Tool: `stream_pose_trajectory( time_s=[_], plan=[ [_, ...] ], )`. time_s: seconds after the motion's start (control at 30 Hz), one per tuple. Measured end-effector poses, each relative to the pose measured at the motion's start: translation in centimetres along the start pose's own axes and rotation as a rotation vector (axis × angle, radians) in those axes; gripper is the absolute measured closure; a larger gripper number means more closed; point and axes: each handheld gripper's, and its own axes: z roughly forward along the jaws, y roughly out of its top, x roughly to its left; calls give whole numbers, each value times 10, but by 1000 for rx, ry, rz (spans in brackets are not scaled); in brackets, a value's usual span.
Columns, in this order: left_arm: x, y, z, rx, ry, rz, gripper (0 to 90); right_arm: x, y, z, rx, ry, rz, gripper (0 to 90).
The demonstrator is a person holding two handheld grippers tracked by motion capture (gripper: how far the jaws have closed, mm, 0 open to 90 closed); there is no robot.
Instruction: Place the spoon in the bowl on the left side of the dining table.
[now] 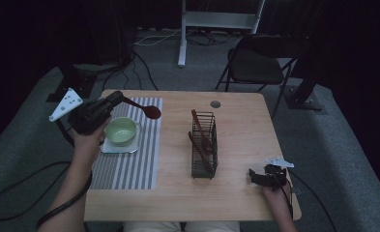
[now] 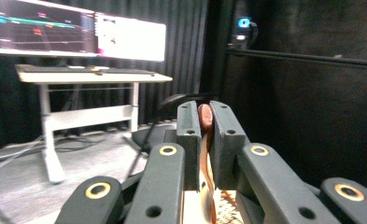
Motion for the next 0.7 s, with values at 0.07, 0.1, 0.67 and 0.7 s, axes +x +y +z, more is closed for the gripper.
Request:
stream_pose_trajectory(
  time_s=[0.07,0.1,0.67,0.7],
  plan=[
    [4,-4,-4,2,28,3,836,0,0,0,0,0,0,110],
    [7,-6,-6,3,34,-9,836,0,0,0,0,0,0,110],
    [51,-43,-34,3,177,-92,836,0,0,0,-1,0,-1,110],
    [53,-46,-35,5,178,-105,836,0,0,0,-1,0,1,110]
  ],
)
